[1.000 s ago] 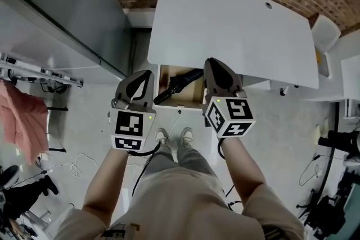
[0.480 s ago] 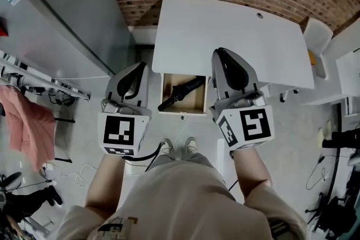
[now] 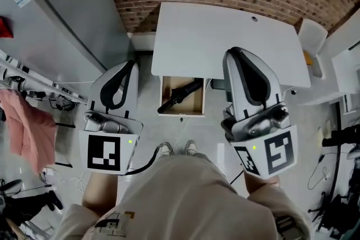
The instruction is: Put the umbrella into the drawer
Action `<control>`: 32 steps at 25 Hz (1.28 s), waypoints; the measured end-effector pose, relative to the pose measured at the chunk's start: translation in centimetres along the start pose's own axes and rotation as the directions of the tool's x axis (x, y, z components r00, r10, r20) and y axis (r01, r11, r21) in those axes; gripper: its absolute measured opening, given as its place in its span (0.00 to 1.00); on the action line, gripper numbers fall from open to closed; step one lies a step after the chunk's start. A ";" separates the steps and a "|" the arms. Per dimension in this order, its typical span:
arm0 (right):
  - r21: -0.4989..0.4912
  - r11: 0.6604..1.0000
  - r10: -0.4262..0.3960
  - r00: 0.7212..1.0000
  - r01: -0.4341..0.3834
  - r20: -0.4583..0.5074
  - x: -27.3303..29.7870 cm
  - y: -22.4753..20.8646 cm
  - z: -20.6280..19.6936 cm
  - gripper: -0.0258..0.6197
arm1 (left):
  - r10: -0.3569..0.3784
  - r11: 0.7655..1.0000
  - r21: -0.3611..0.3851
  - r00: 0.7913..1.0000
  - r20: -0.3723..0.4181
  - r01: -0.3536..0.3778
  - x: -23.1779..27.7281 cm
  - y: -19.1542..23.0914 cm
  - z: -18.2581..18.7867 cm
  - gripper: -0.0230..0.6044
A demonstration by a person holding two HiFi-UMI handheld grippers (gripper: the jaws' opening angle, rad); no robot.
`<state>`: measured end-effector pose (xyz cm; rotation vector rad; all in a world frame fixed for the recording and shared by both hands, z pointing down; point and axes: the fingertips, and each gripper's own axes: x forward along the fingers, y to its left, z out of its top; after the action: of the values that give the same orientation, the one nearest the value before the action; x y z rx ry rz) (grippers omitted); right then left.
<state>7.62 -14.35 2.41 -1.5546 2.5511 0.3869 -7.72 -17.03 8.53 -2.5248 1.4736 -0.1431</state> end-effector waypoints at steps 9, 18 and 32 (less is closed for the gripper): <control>0.005 0.995 0.100 0.992 -0.101 0.078 -3.5 2.2 3.4 0.08 | -0.030 0.999 0.025 0.999 0.044 0.029 -2.1 -2.1 2.2 0.05; 0.078 0.988 0.129 0.991 -0.132 0.034 -5.2 2.4 1.1 0.08 | -0.051 0.999 0.014 0.999 0.002 0.051 -2.5 -4.1 0.7 0.05; 0.145 0.985 0.115 0.979 -0.091 -0.166 -6.3 2.5 -7.1 0.06 | -0.072 0.997 0.002 0.991 -0.115 0.073 -2.9 -6.1 -4.3 0.05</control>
<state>8.48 -9.89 11.10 -1.4720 2.7311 0.0852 -4.78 -12.23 14.14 -2.6057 1.4198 -0.3095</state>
